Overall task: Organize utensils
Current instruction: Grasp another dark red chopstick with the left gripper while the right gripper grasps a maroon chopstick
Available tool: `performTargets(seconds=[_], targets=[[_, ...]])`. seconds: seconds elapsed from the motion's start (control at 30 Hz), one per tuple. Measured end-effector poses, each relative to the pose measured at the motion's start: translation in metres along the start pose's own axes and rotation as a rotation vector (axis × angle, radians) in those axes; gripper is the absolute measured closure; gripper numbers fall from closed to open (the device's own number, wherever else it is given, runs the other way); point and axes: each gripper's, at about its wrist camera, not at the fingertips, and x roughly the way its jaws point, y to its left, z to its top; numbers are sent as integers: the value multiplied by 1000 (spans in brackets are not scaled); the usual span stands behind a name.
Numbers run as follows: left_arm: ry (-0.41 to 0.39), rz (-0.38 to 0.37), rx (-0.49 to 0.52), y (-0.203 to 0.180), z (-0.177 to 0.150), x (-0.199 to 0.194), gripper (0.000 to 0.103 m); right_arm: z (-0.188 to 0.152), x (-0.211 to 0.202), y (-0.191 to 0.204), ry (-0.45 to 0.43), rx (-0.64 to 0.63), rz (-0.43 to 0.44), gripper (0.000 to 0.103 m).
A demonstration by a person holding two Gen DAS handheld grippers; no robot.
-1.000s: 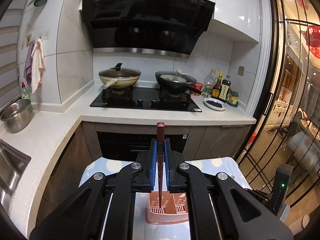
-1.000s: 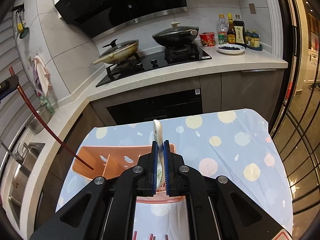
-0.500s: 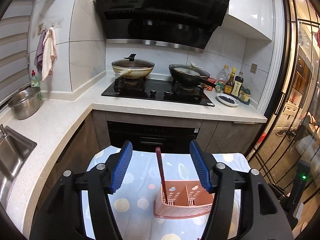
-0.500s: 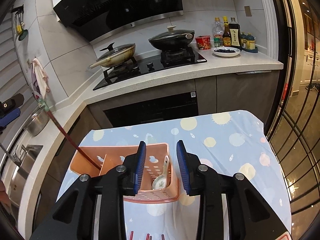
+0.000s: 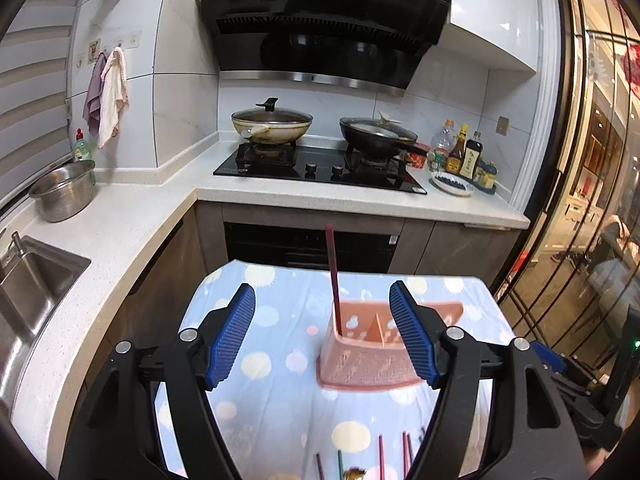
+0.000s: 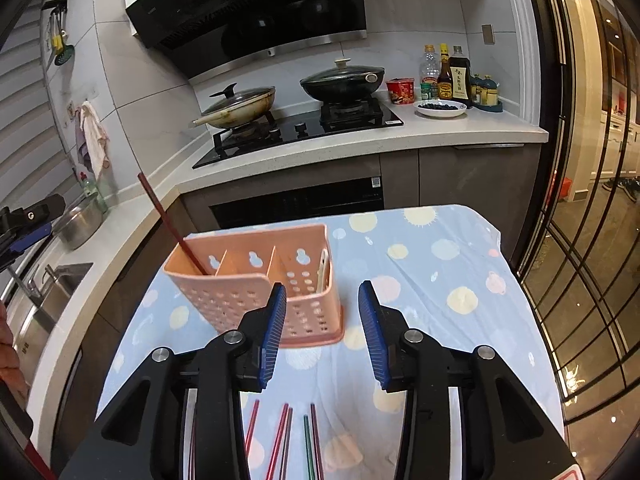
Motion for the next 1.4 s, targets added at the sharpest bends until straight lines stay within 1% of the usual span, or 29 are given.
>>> performTargets(seconds=[0.13,0.27,0.33,0.37,0.43,0.53,0.63,0.77,0.83,0.93,1.13,1.4], targets=[[44,13,25,3,-41,-13,37,-38,-20,-6,27,-10,-24,65],[134,17,44,7,-92,-19,36,-84,-36,-18,77,5,-38,65],[181,17,32,11,-116,-21,36,-106,-42,-24,105,19,-41,65],[201,15,23,13,-129,-23,35,-118,-45,-26,124,26,-43,65],[239,16,18,15,-153,-29,34,-140,-50,-30,152,30,-45,65],[286,22,39,15,-183,-37,34,-171,-59,-33,189,25,-60,65],[337,20,40,17,-213,-44,34,-197,-67,-35,223,38,-46,65],[395,12,18,19,-244,-50,34,-223,-71,-26,245,12,-34,65],[413,15,19,19,-257,-51,34,-231,-69,-21,253,-6,-38,65],[430,12,12,18,-266,-54,34,-237,-63,-19,271,-12,-34,65],[450,2,15,13,-275,-56,34,-236,-56,-16,272,-19,-27,65],[474,-2,42,2,-283,-48,34,-239,-46,-16,285,-16,-28,67]])
